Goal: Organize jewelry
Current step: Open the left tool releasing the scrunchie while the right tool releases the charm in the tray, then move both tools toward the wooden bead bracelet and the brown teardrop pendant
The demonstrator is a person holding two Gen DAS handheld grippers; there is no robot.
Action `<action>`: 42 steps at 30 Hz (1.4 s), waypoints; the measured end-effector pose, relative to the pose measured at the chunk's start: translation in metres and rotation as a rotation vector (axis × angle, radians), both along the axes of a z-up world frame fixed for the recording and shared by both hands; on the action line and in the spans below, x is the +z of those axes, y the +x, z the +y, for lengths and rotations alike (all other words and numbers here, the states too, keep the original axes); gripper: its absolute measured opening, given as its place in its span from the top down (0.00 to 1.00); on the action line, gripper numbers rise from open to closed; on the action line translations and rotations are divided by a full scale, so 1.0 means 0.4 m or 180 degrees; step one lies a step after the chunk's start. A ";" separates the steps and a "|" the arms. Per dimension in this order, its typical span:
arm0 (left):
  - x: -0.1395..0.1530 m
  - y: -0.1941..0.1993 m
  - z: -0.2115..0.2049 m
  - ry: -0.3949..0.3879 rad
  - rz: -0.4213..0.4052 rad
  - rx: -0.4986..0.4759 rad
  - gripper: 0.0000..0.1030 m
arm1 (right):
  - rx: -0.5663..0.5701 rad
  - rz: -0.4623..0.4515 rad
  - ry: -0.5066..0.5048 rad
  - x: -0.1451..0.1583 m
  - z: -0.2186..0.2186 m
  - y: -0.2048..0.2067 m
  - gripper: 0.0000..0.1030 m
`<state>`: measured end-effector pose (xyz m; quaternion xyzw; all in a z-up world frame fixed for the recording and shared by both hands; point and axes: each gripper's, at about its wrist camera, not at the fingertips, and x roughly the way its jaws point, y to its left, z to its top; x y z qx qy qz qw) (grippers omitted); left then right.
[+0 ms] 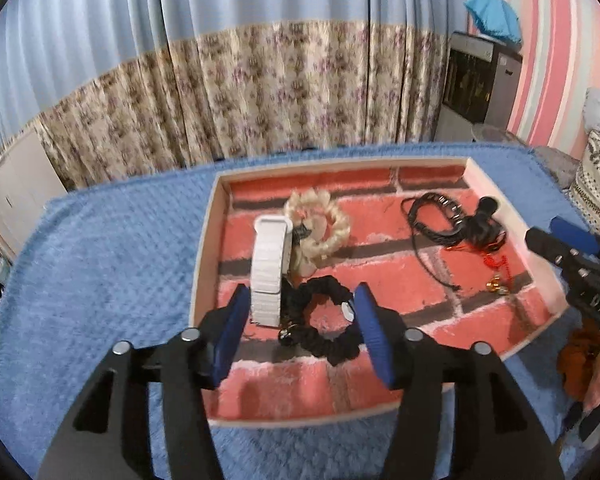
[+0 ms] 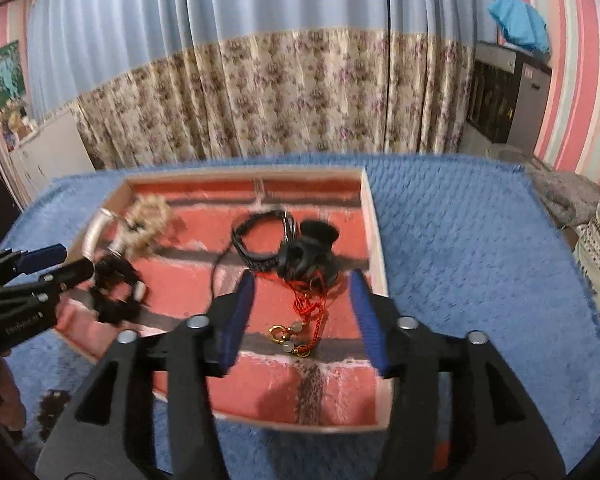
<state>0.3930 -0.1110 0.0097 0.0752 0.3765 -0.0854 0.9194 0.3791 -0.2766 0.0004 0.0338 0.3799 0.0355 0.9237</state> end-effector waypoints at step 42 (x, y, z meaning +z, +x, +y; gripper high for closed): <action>-0.043 -0.428 0.188 -0.0196 -0.0068 0.0244 0.14 | -0.0301 -0.0469 -0.0664 0.035 -0.024 -0.524 0.04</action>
